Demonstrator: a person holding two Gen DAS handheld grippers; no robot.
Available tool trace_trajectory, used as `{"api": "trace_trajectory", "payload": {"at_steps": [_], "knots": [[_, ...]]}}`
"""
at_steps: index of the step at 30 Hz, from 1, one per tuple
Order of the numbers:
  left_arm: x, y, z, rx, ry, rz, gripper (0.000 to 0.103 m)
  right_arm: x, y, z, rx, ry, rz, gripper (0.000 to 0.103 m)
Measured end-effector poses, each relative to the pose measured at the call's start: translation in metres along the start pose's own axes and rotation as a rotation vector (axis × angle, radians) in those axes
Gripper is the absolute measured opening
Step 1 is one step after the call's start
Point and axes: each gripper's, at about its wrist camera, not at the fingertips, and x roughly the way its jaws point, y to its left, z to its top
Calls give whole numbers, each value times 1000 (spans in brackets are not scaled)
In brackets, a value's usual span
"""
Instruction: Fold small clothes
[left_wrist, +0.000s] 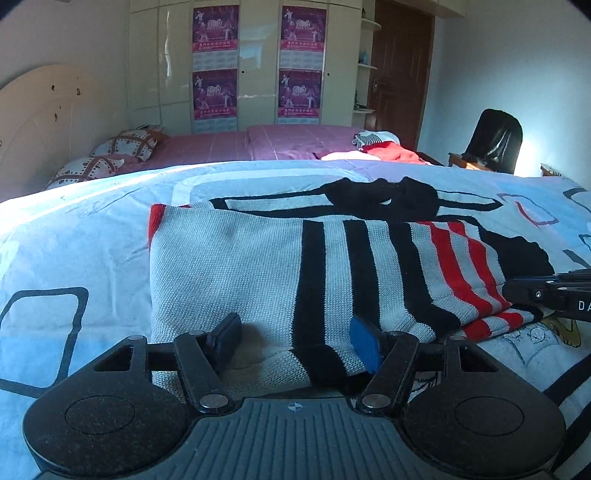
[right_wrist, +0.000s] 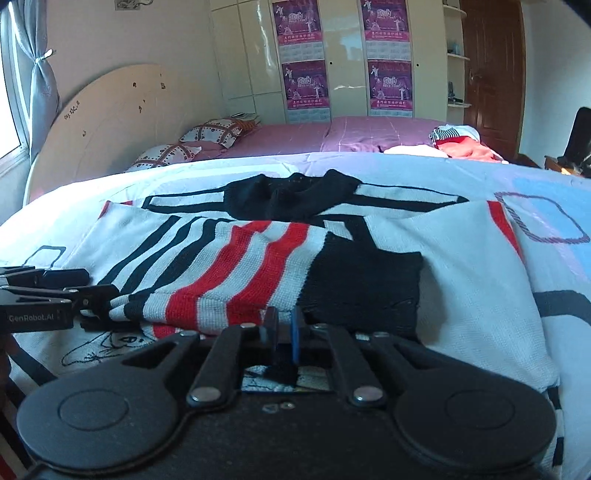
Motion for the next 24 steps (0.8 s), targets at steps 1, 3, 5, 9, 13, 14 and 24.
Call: {"api": "trace_trajectory", "payload": {"at_steps": [1, 3, 5, 9, 13, 14, 24], "knots": [[0, 0, 0, 1, 2, 3, 66, -1, -2, 0, -1, 0, -1, 4], [0, 0, 0, -2, 2, 8, 66, -4, -6, -1, 5, -1, -7, 4], [-1, -1, 0, -1, -1, 13, 66, -6, -13, -3, 16, 2, -7, 4], [-1, -5, 5, 2, 7, 33, 66, -12, -20, 1, 43, 15, 12, 13], [-12, -9, 35, -25, -109, -21, 66, -16, -27, 22, 81, -83, 5, 20], [-6, -12, 46, -17, -105, -45, 66, -7, -30, 29, 103, -78, -6, 19], [78, -59, 56, 66, 29, -106, 80, 42, -37, 38, 3, -24, -139, 17]]}}
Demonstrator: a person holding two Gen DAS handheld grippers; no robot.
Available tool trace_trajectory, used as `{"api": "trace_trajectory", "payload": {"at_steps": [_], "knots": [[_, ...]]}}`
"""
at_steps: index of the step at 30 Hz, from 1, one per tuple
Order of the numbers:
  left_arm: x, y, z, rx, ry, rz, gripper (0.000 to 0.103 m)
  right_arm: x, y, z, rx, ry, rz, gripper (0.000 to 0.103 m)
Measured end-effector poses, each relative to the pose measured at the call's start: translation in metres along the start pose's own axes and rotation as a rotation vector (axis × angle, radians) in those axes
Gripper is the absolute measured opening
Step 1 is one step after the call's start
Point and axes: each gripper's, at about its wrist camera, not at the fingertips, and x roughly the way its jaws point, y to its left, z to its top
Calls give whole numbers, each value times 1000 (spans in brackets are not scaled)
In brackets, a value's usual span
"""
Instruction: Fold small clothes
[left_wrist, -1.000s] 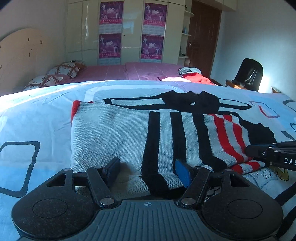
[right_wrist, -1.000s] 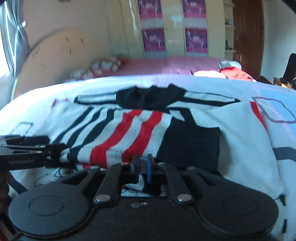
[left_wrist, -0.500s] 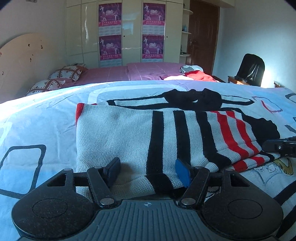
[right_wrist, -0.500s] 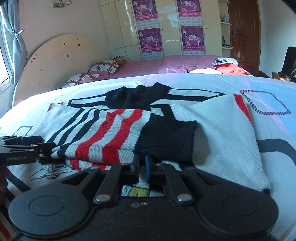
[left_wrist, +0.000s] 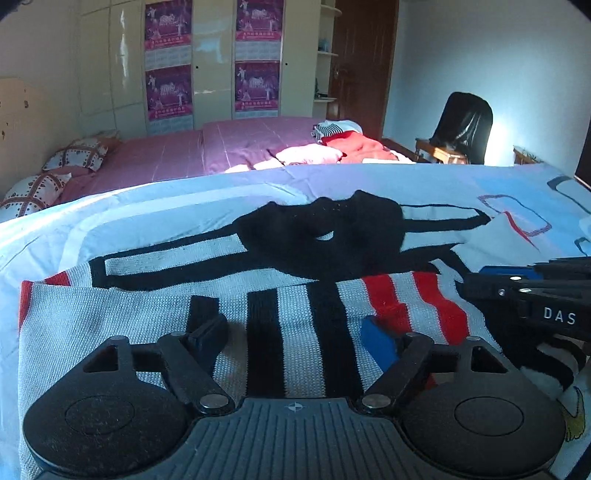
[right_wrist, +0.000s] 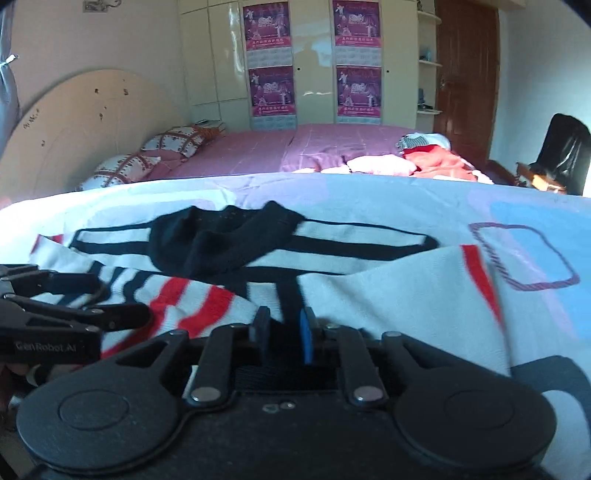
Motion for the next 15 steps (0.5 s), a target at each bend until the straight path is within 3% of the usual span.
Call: {"api": "trace_trajectory", "payload": {"at_steps": [4, 7, 11, 15], "knots": [[-12, -1, -3, -1, 13, 19, 80, -9, -18, -7, -21, -7, -9, 17], [-37, 9, -14, -33, 12, 84, 80, -20, -32, -7, -2, 8, -37, 18], [-101, 26, -52, -53, -20, 194, 80, -63, -70, -25, 62, -31, -27, 25], [-162, 40, -97, -115, 5, 255, 80, -109, -102, -60, 140, -38, 44, 27]]}}
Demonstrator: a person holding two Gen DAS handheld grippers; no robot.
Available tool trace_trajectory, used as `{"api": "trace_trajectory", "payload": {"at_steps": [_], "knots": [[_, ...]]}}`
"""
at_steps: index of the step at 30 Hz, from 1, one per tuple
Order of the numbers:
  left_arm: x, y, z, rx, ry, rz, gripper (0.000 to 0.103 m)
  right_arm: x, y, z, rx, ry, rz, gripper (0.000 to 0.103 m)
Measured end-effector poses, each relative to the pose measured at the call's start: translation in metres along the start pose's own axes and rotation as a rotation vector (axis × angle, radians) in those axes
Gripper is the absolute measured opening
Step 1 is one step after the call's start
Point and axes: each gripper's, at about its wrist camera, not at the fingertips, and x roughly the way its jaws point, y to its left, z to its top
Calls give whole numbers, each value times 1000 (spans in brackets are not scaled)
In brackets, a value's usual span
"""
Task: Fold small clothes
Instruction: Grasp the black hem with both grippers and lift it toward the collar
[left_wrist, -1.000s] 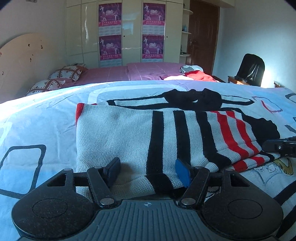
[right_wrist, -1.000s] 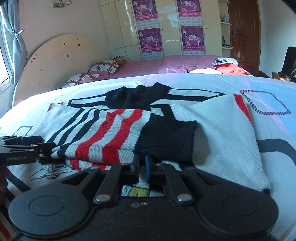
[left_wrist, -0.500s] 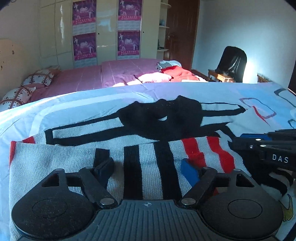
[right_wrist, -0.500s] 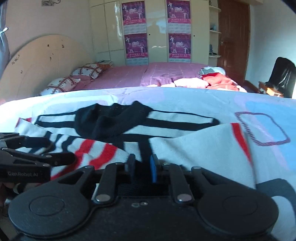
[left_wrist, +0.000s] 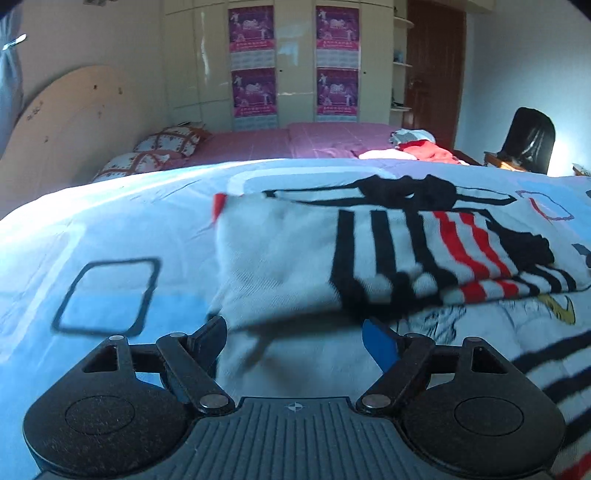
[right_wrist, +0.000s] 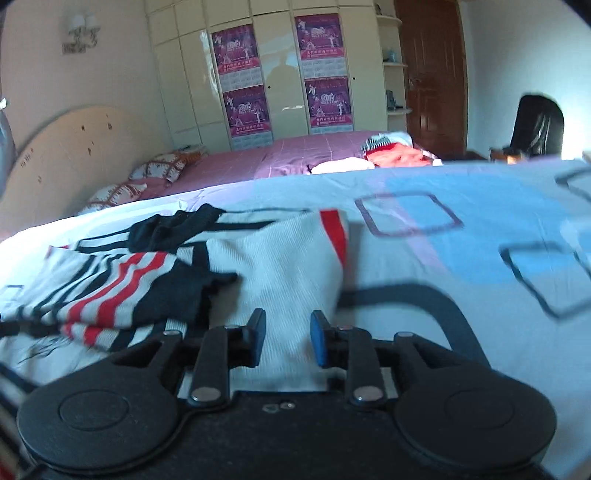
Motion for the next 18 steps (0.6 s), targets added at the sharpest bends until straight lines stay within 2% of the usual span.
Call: {"api": "trace_trajectory", "payload": {"at_steps": [2, 5, 7, 9, 15, 18], "knots": [[-19, 10, -19, -24, 34, 1, 80, -19, -13, -15, 58, 28, 25, 28], [-45, 18, -49, -58, 94, -33, 79, -49, -29, -36, 179, 71, 50, 35], [-60, 19, -63, -54, 112, -58, 68, -68, -38, -50, 270, 108, 80, 40], [-70, 22, -75, -51, 134, -80, 66, -87, -41, -63, 313, 123, 94, 43], [-101, 41, -109, -167, 150, -239, 64, -144, -40, -115, 471, 169, 154, 45], [-117, 57, -128, -272, 159, -361, 61, -166, -36, -139, 559, 179, 192, 46]]}}
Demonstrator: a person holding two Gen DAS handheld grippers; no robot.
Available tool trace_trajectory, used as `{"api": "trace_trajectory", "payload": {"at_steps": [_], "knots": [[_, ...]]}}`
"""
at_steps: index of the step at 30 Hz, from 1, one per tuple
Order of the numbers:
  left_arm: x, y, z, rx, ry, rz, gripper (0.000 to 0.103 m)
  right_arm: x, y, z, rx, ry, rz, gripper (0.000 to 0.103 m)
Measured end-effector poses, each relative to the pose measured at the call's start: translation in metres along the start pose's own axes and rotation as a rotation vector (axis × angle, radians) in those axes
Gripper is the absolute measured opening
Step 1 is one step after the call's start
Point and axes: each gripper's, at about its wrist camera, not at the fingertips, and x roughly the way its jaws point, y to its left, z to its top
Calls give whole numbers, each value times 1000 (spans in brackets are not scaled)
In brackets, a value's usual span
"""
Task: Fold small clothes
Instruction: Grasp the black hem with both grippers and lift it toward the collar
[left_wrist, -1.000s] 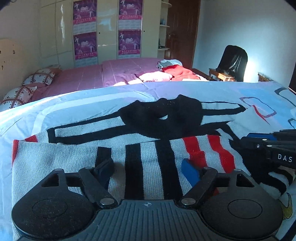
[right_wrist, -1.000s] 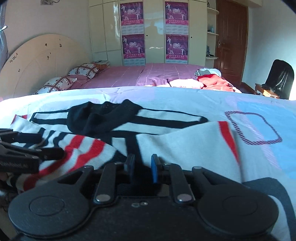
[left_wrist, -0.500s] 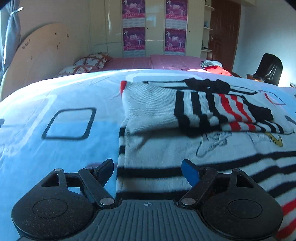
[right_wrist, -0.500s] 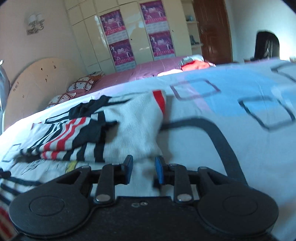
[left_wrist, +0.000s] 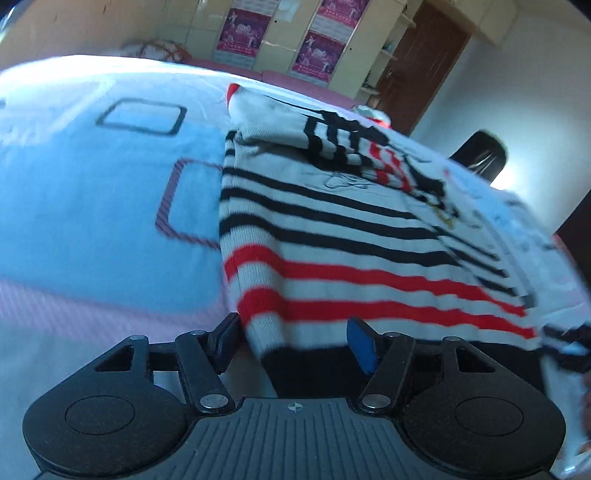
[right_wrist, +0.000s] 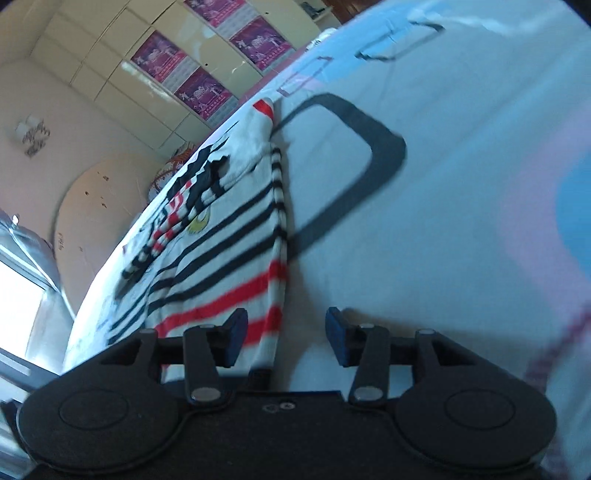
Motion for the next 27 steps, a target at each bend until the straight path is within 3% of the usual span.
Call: {"api": "trace_trajectory", "payload": {"at_steps": [2, 6, 8, 12, 15, 16, 17, 18, 19, 24, 27], "knots": [[-8, 10, -13, -68, 10, -82, 49, -8, -1, -15, 42, 11, 22, 46], [-9, 33, -39, -277, 34, -270, 45, -17, -1, -41, 122, 30, 91, 46], [-7, 36, -49, -326, 44, -329, 45, -16, -4, -51, 160, 31, 130, 46], [4, 38, -47, -359, 52, -367, 45, -11, -8, -54, 199, 20, 180, 43], [12, 30, -41, -310, 63, -362, 45, 4, -4, -48, 178, 55, 204, 37], [13, 26, -39, -291, 58, -345, 39, 9, -1, -46, 162, 63, 197, 34], [14, 23, -39, -266, 55, -307, 21, 13, 1, -45, 154, 72, 192, 28], [16, 19, -38, -228, 52, -250, 9, 15, 3, -46, 141, 76, 180, 14], [17, 19, -39, -219, 40, -244, 8, 17, 4, -46, 125, 75, 152, 5], [-2, 20, -41, -229, -48, -259, 5, 0, 24, -52, -6, 15, 94, 6], [-26, 25, -38, -211, -118, -288, 5, -22, 30, -51, -29, -36, 150, 5]]}}
